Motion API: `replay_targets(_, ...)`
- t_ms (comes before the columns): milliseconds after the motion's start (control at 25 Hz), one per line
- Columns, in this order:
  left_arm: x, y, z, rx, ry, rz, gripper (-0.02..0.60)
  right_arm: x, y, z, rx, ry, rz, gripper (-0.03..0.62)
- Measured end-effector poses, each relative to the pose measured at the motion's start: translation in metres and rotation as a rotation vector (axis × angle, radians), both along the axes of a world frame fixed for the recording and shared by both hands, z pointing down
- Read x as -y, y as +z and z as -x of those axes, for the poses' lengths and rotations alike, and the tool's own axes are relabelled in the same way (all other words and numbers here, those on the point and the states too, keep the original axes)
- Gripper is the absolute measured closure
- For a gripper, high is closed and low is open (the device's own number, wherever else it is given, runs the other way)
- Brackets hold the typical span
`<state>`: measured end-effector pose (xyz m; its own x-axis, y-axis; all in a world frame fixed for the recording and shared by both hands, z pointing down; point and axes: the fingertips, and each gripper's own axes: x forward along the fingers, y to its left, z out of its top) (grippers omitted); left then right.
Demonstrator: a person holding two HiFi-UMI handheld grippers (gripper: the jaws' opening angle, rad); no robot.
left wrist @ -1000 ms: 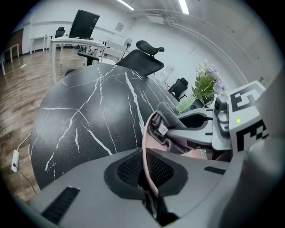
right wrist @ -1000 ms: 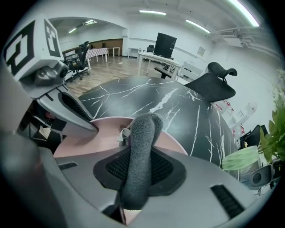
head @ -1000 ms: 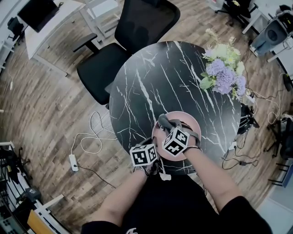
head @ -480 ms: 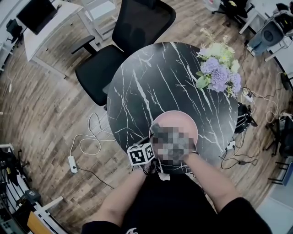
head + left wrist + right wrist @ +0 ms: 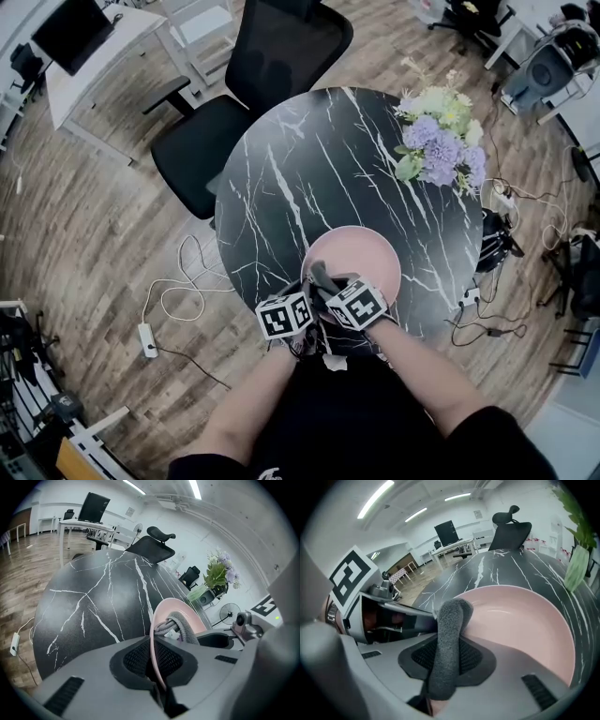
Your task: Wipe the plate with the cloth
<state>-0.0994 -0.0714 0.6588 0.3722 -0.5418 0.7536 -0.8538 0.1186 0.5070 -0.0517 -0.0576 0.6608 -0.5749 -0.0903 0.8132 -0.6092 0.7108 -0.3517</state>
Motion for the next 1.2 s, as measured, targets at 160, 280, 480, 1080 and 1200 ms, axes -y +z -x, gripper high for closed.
replay_targets(160,0.001,0.000,0.001,0.003,0.003,-0.002,0.552,0.006,0.004,-0.004,-0.058,-0.031,-0.048,0.488)
replay_targets(280,0.000,-0.001,0.001,0.005,0.005,-0.002,0.552,0.012,0.004,-0.011,-0.102,-0.044,-0.077,0.488)
replay_targets(480,0.001,0.002,-0.001,-0.003,0.009,-0.002,0.552,0.030,0.000,-0.027,-0.151,-0.028,-0.117,0.487)
replay_targets(1080,0.001,0.001,-0.001,-0.002,0.011,-0.003,0.552,0.084,0.000,-0.085,-0.291,0.065,-0.241,0.487)
replay_targets(1200,0.000,0.001,-0.001,-0.005,0.009,-0.005,0.552,0.091,-0.001,-0.095,-0.357,0.038,-0.292,0.488)
